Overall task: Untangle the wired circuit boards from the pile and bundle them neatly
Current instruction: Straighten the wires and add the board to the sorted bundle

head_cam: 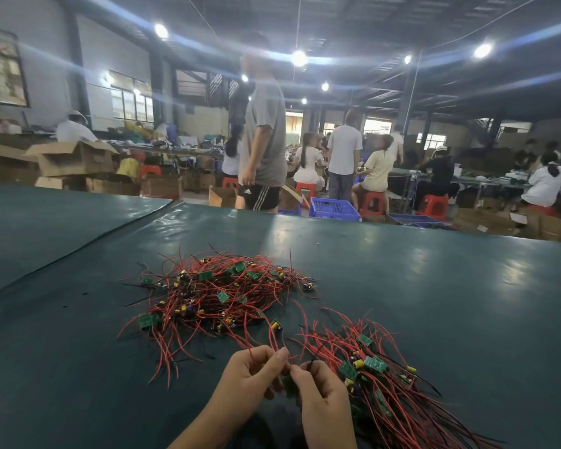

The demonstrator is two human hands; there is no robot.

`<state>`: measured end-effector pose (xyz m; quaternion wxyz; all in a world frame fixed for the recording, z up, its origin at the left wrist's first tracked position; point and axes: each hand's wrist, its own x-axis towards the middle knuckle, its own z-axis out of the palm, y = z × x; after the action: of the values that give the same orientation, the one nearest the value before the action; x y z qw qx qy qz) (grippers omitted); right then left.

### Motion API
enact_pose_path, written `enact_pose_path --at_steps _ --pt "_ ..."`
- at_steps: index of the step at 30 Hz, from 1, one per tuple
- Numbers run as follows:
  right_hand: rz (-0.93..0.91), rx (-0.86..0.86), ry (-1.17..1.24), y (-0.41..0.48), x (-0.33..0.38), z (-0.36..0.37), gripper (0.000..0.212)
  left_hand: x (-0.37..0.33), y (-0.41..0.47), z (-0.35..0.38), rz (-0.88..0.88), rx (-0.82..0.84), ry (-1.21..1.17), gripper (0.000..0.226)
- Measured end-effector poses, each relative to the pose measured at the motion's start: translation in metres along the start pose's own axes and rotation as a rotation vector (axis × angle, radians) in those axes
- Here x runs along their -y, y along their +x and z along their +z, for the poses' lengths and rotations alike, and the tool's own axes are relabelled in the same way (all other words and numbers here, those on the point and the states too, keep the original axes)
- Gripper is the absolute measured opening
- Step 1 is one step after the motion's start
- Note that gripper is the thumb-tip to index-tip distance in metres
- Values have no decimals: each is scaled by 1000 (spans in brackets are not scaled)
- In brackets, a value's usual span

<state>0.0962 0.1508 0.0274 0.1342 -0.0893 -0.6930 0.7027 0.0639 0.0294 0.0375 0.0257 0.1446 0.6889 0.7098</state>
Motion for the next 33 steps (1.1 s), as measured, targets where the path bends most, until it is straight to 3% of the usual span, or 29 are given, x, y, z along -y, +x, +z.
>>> enact_pose_path --at_steps 12,21,26,33 --pt "13 18 41 -1 4 -2 13 1 -1 1 11 -14 70 28" --pt "1 -35 88 1 3 -1 12 0 0 0 -36 -72 -66 26" --pt "47 25 122 -1 3 -3 12 0 1 1 -34 -99 -109 23" --pt "66 56 93 0 3 -3 11 0 1 0 -60 -3 -57 36"
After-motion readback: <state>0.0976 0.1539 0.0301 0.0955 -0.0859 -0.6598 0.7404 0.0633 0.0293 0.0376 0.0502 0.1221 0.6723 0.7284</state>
